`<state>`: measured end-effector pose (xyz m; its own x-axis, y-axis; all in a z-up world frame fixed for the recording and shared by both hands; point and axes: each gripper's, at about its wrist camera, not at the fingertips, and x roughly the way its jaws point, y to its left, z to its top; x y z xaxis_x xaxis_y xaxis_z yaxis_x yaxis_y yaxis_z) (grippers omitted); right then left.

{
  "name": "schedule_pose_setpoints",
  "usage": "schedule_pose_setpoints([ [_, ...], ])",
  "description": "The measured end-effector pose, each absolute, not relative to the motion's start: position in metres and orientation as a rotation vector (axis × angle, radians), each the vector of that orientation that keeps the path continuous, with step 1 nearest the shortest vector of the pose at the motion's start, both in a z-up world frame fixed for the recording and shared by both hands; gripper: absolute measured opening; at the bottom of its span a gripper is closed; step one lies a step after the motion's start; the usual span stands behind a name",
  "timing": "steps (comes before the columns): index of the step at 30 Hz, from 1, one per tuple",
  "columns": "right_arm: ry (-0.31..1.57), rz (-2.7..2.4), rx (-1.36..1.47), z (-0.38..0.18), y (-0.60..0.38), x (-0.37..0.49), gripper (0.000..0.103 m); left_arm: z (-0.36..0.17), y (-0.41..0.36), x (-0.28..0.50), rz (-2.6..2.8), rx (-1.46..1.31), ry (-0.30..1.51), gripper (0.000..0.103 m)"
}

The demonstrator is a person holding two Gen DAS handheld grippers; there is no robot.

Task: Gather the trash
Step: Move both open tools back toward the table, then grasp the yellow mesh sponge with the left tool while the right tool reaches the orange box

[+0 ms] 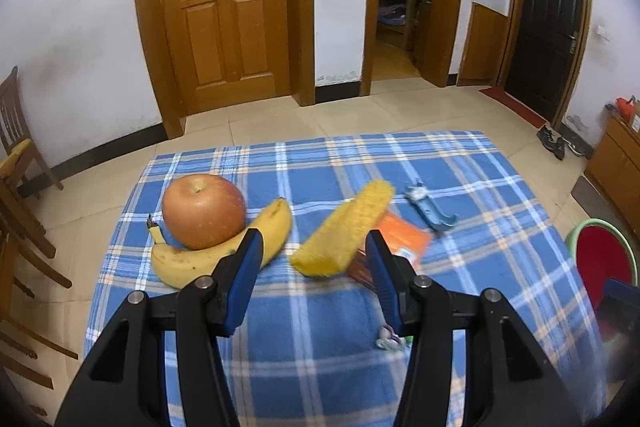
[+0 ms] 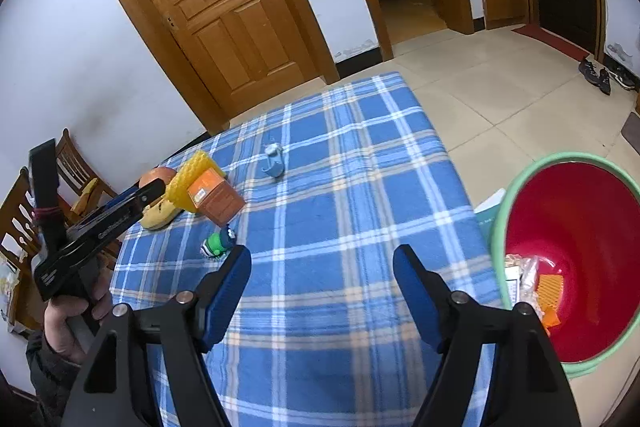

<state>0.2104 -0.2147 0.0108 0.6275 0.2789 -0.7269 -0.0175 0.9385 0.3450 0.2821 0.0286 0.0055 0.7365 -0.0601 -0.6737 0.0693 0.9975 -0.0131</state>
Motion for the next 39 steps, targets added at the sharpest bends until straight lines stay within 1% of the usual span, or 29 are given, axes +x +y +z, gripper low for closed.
schedule_pose_setpoints([
  [7,0.890,0.190,0.328,0.007,-0.202,0.222,0.076,-0.017,0.032,0.301,-0.080,0.003,0.792,0.053],
  [9,0.894,0.196,0.331,0.006,-0.200,0.223,0.076,-0.023,0.033,0.304,-0.089,-0.006,0.805,0.041],
  [10,0.897,0.198,0.330,0.005,-0.197,0.224,0.076,-0.025,0.034,0.305,-0.096,-0.012,0.812,0.030],
  [11,0.900,0.200,0.328,0.004,-0.195,0.225,0.076,-0.027,0.034,0.307,-0.105,-0.023,0.819,0.022],
  [12,0.902,0.202,0.326,0.004,-0.194,0.225,0.076,-0.028,0.036,0.307,-0.113,-0.039,0.825,0.017],
  [13,0.903,0.203,0.324,0.004,-0.192,0.226,0.076,-0.029,0.038,0.308,-0.119,-0.052,0.828,0.009],
  [14,0.904,0.205,0.323,0.004,-0.190,0.227,0.076,-0.030,0.040,0.307,-0.122,-0.060,0.828,0.006],
  [16,0.906,0.207,0.323,0.002,-0.188,0.228,0.076,-0.028,0.042,0.304,-0.121,-0.065,0.820,0.003],
  [19,0.911,0.211,0.319,0.001,-0.183,0.231,0.076,-0.024,0.047,0.298,-0.129,-0.077,0.807,0.000],
  [29,0.926,0.250,0.280,-0.007,-0.155,0.251,0.076,0.001,0.070,0.260,-0.115,-0.164,0.732,0.000],
  [39,0.932,0.324,0.197,-0.016,-0.107,0.283,0.077,-0.005,0.097,0.246,-0.058,-0.233,0.702,0.000],
])
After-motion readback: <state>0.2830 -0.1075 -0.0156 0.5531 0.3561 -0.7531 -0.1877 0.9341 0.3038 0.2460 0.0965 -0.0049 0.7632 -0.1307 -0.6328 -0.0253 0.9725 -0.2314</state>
